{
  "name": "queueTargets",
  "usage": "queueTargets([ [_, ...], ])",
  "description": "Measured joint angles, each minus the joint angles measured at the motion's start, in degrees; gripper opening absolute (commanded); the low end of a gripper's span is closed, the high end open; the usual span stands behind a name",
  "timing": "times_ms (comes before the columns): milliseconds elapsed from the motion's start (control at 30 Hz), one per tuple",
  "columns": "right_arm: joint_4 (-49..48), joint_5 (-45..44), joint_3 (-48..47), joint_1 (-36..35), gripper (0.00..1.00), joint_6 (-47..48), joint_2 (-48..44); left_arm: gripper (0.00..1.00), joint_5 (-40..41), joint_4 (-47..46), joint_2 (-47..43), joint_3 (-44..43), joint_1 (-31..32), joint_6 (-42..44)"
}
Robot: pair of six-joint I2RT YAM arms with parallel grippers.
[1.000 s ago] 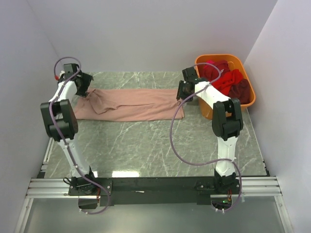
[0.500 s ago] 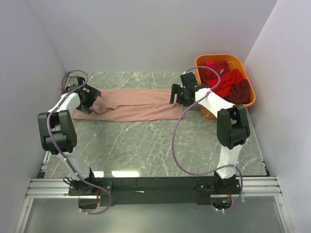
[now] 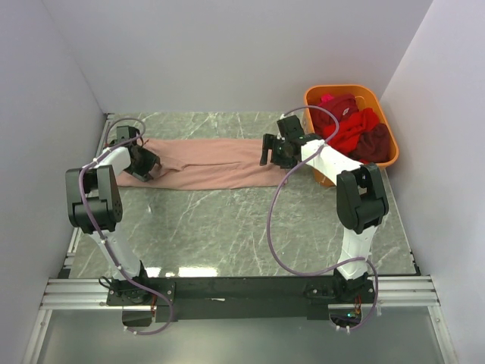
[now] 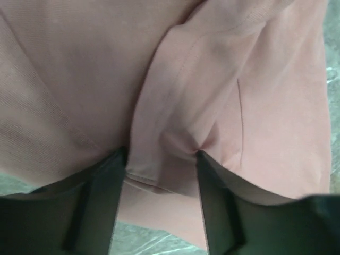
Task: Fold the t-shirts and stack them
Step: Fold the tshirt
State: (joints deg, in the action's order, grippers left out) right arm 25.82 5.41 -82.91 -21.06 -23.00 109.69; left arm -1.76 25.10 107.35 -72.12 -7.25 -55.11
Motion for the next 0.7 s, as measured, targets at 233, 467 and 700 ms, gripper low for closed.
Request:
queueTargets([
  [233, -0.09, -0.11, 0.02, 0.0, 0.86, 0.04, 0.0, 0.01, 0.52, 0.0, 0.17, 0.24, 0.0, 0.44],
  [467, -0.04, -0.9, 0.13, 0.0, 0.85, 0.2, 0.0, 0.01, 0.52, -0.63, 0.17, 0.26, 0.02, 1.03],
  [700, -0.04, -1.31, 0.92, 0.0, 0.84, 0.37, 0.0, 0.01, 0.59, -1.79, 0.2, -0.57, 1.25, 2.45],
])
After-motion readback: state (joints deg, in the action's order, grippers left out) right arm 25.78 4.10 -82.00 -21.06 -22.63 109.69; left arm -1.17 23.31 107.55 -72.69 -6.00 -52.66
